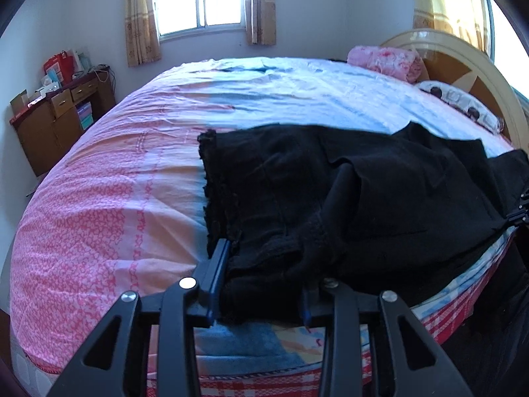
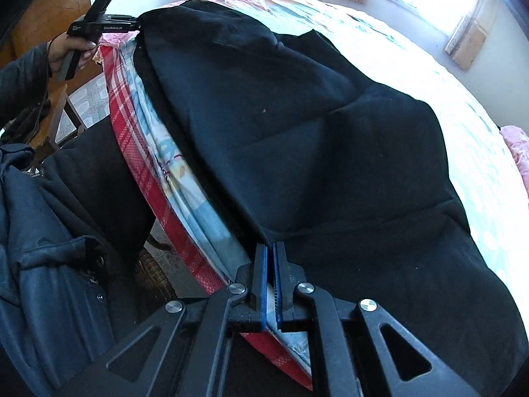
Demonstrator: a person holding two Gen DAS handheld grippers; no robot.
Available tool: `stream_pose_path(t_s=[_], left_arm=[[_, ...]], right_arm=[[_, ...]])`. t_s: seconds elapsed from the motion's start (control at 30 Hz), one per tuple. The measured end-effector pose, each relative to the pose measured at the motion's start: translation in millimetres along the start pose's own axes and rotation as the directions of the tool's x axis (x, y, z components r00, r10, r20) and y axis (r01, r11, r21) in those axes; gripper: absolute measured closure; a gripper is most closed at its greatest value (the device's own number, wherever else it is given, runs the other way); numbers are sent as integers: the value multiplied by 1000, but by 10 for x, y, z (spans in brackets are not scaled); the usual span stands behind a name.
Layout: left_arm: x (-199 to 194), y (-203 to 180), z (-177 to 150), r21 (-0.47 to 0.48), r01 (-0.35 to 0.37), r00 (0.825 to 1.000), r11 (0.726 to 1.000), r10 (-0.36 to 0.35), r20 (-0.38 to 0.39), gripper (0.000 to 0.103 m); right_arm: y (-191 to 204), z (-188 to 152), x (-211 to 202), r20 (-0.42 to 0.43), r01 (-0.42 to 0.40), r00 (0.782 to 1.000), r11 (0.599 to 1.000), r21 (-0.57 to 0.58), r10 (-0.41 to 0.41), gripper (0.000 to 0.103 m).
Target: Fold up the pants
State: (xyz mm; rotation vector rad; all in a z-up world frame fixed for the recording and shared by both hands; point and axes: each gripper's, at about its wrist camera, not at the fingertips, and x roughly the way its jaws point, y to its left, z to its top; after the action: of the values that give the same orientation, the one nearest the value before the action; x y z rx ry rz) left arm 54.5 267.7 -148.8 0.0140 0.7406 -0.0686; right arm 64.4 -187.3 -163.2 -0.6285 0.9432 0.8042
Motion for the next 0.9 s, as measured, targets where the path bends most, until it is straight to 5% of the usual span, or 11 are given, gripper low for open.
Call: stream_pose_path(t_s=[0.47,0.57,0.77,0.9], left_arm=[[-41,29,-158,15,21,999,1000,-22,40,64],[4,35,-228,22,31,999,999,-31,36,63],[-77,-30,-336,95,-79,997,992,76,35,19],[-131,37,-467,101,-99,995,990,100,-9,14]], right_arm=[[-252,-159,-355,82,-114,991,988,102,106,100],[-181,-198,-159,12,-67,998,996,65,67,100],[-236,-207,-110,-13,-84,996,993,82,86,99],[-233,-229,-185,-25,-105,994,993,54,107,87]])
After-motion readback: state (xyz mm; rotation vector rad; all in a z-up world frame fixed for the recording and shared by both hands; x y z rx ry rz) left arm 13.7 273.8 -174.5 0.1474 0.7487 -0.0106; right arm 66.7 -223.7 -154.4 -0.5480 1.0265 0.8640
